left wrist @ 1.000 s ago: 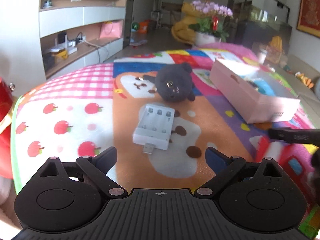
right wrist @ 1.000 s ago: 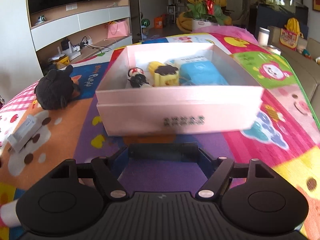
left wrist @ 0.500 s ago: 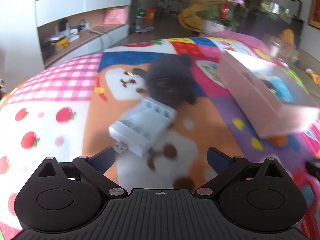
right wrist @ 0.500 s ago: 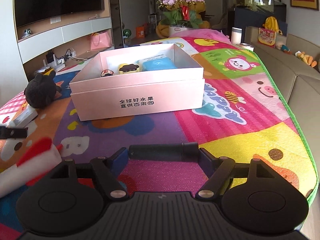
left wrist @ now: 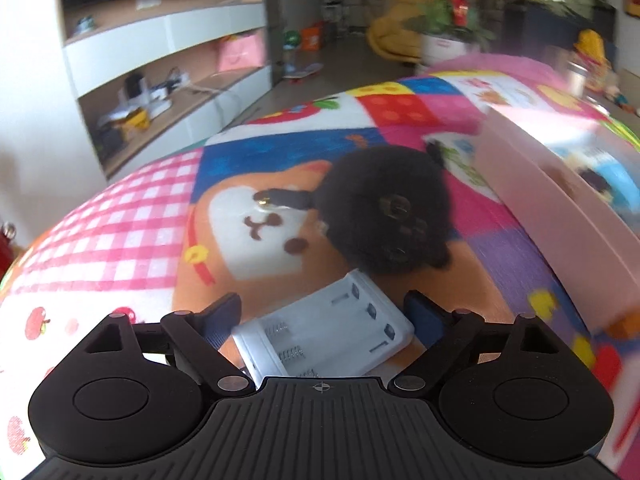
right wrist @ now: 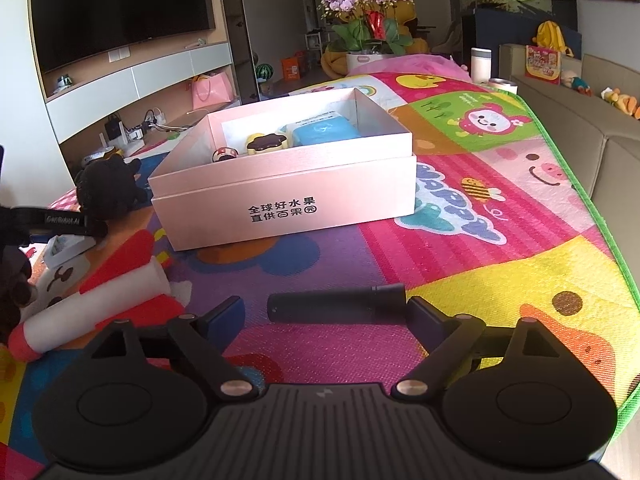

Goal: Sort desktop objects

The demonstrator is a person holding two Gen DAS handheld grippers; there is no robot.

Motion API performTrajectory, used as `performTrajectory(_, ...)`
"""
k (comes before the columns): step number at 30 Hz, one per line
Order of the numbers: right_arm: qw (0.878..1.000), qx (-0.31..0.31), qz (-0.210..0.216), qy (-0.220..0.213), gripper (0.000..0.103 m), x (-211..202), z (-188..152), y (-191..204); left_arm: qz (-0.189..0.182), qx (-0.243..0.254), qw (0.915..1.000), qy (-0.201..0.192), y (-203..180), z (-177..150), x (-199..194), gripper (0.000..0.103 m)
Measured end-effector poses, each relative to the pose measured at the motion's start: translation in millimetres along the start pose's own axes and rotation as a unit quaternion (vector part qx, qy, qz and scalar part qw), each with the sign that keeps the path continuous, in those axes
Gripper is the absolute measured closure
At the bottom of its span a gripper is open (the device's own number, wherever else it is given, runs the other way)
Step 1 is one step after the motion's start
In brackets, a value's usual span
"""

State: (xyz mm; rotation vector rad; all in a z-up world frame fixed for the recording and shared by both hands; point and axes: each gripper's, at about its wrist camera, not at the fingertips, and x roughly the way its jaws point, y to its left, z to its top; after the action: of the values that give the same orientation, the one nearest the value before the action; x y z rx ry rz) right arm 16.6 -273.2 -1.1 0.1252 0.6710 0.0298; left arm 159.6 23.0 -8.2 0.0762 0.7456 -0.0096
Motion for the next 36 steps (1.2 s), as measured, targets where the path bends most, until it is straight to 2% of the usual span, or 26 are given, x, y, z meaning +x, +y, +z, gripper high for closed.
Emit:
performTrajectory(3,1.000,0.000,0.000,0.000,0.010,0,0,0,-0.027,0.028,0.9992,-0.003,-4,-16,-19,0.011)
performTrajectory(5,1.000,0.000,0.000,0.002,0.006,0,0,0,-0.074,0.051,0.9959,0.000,-9,-29,-35,0.011)
performTrajectory(7,1.000,-0.001,-0.001,0.004,0.006,1,1,0,-0.131,0.082,0.9880,-0.003,-16,-46,-56,0.011)
performTrajectory(9,1.000,-0.007,-0.004,0.006,0.005,2,0,2,-0.165,0.082,0.9827,-0.009,-16,-56,-74,0.010)
performTrajectory(13,1.000,-0.023,-0.009,0.003,0.002,-3,-1,6,-0.139,0.084,0.9866,-0.016,-12,-74,-91,0.008)
performTrajectory(17,0.999,-0.039,-0.016,0.014,0.001,-6,-5,7,-0.139,0.035,0.9897,-0.007,5,-82,-97,0.006)
performTrajectory(21,0.999,-0.030,-0.034,0.022,0.001,0,-1,4,-0.140,-0.002,0.9901,-0.007,15,-90,-100,0.005)
performTrajectory(22,0.999,-0.030,-0.039,0.020,0.002,3,1,5,-0.142,-0.006,0.9898,-0.009,16,-92,-102,0.005)
performTrajectory(23,0.998,-0.032,-0.044,0.018,0.008,5,2,6,-0.144,-0.008,0.9895,-0.010,16,-93,-103,0.004)
performTrajectory(26,0.998,-0.044,-0.045,0.013,0.027,9,4,11,-0.150,-0.004,0.9886,-0.011,15,-93,-104,0.003)
performTrajectory(31,0.998,-0.039,-0.039,0.007,0.028,8,3,10,-0.134,0.010,0.9909,-0.010,9,-87,-97,0.003)
performTrajectory(36,0.999,-0.036,-0.035,0.005,0.028,7,2,9,-0.124,0.058,0.9905,-0.012,-7,-84,-87,0.001)
